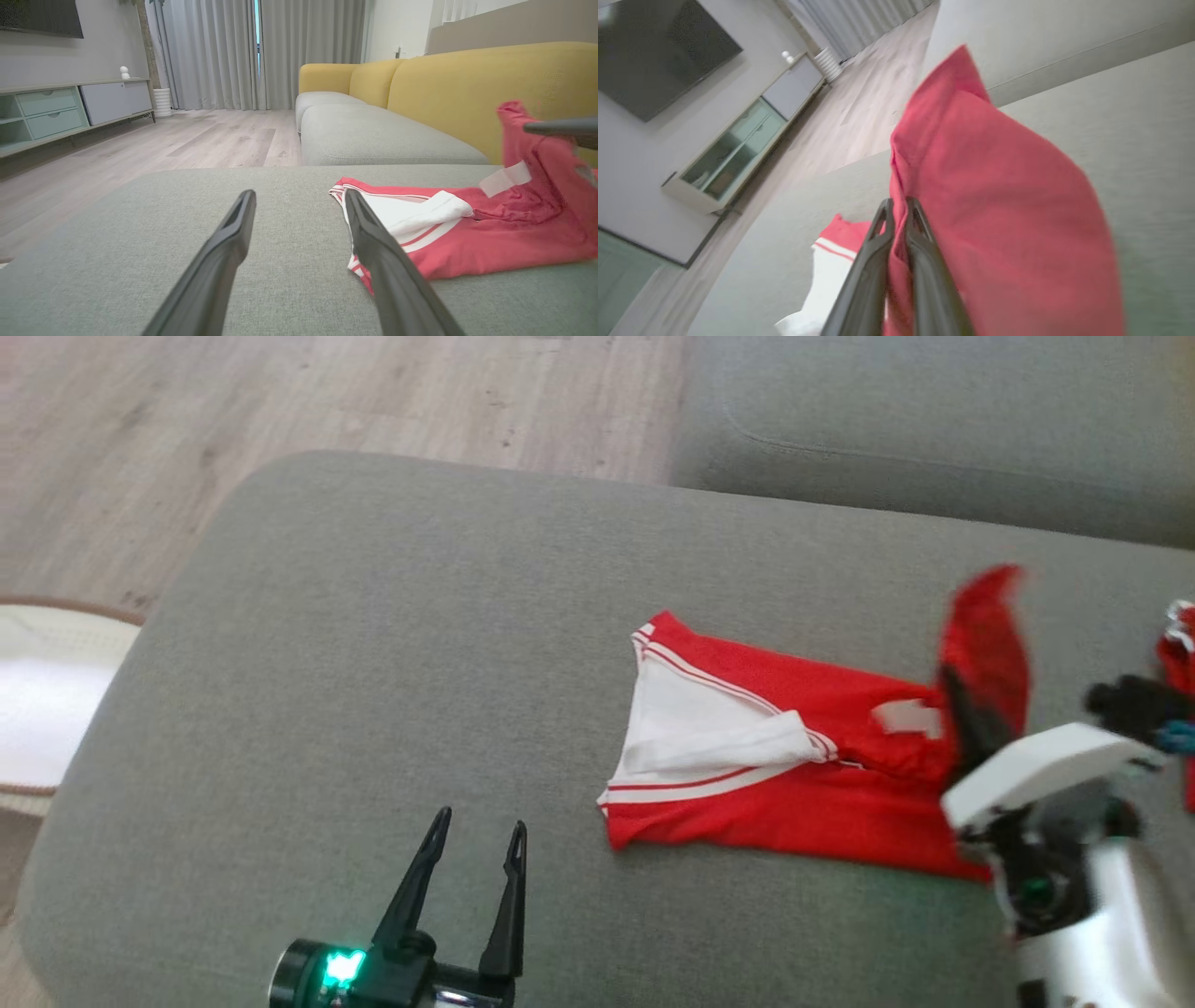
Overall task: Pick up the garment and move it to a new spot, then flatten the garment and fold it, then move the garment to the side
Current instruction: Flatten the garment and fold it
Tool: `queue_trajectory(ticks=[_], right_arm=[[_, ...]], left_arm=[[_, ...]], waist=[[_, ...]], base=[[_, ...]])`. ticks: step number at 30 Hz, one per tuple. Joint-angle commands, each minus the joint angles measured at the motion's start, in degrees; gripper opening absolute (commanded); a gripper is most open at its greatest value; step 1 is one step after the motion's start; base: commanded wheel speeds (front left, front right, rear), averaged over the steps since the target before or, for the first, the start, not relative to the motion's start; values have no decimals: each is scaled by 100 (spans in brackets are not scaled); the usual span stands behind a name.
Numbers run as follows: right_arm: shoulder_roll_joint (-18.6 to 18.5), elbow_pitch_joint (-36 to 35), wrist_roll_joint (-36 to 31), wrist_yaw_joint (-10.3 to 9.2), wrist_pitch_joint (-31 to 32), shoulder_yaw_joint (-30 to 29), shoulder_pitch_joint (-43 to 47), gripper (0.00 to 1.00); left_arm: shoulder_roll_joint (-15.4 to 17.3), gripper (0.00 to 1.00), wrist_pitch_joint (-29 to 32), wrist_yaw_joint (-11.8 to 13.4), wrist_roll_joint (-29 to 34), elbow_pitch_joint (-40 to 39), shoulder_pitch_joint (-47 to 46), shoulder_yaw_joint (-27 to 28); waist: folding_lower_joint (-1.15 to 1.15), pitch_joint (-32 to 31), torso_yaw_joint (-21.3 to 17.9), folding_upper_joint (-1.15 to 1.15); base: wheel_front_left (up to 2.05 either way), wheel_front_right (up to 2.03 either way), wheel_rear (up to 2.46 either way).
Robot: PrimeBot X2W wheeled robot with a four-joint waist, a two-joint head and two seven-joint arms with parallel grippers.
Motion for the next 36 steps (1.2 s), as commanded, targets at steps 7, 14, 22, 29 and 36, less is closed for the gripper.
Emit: queue_trajectory(ticks=[7, 14, 22, 29, 36], right_arm=[[-27, 359, 779, -4, -570, 1434, -466, 0], [-26, 1052, 1387, -4, -1064, 2390, -934, 0], [-26, 1798, 1977, -4, -1533, 3334, -1375, 100], [-26, 1791, 1832, -4, -2305, 3647, -1625, 100], [-340, 1383, 872, -4, -3090, 3297, -1186, 100]], left_arm=[[-70, 100, -55, 9, 67, -159, -105, 159], [-81, 100, -55, -1, 58, -112, -129, 144], [-89, 100, -55, 4, 52, -65, -149, 146], [-96, 100, -55, 47, -22, -105, -95, 236], [-103, 100, -55, 89, -145, -278, -65, 377]], waist=[[0, 12, 347, 0], [0, 68, 548, 0], [0, 83, 635, 0], [0, 35, 409, 0], [0, -87, 99, 0]], base=[[0, 0, 0], [0, 0, 0], [0, 0, 0], [0, 0, 0], [0, 0, 0]])
